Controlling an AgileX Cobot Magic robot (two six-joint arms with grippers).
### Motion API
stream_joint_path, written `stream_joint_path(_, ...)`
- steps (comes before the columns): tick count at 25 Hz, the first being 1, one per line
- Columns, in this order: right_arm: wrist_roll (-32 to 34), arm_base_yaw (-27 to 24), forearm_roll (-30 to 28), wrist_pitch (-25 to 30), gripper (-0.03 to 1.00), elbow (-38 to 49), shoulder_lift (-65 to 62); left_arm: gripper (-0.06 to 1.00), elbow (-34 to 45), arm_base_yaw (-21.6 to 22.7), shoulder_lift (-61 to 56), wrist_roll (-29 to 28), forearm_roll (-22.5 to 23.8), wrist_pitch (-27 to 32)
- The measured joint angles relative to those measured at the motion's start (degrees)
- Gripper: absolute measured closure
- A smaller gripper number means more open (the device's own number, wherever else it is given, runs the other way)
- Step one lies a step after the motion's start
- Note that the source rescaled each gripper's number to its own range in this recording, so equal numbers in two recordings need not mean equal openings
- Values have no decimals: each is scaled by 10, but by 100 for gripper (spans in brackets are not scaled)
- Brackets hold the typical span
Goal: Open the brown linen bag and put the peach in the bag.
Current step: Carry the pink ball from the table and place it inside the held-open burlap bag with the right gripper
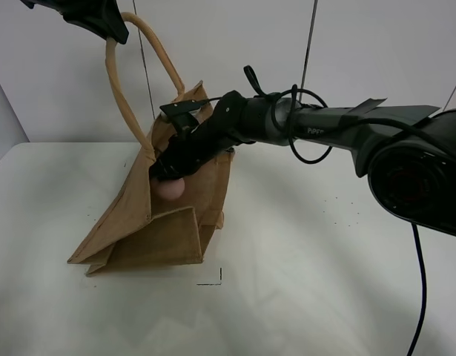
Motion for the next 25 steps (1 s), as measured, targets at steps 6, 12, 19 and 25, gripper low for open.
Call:
stream_joint_path(6, -1, 0, 1, -19, 57, 0, 1, 94, 0, 0, 0, 0, 0, 0)
stream_joint_path(12, 10, -2, -9, -4, 0, -1, -1, 94, 0, 0, 0, 0, 0, 0)
stream_joint_path(19, 121, -38, -105, 158, -3, -17, -39, 94, 0, 0, 0, 0, 0, 0)
stream_joint_path(25, 233, -47, -247, 343, -3, -95, -63, 94, 0, 0, 0, 0, 0, 0)
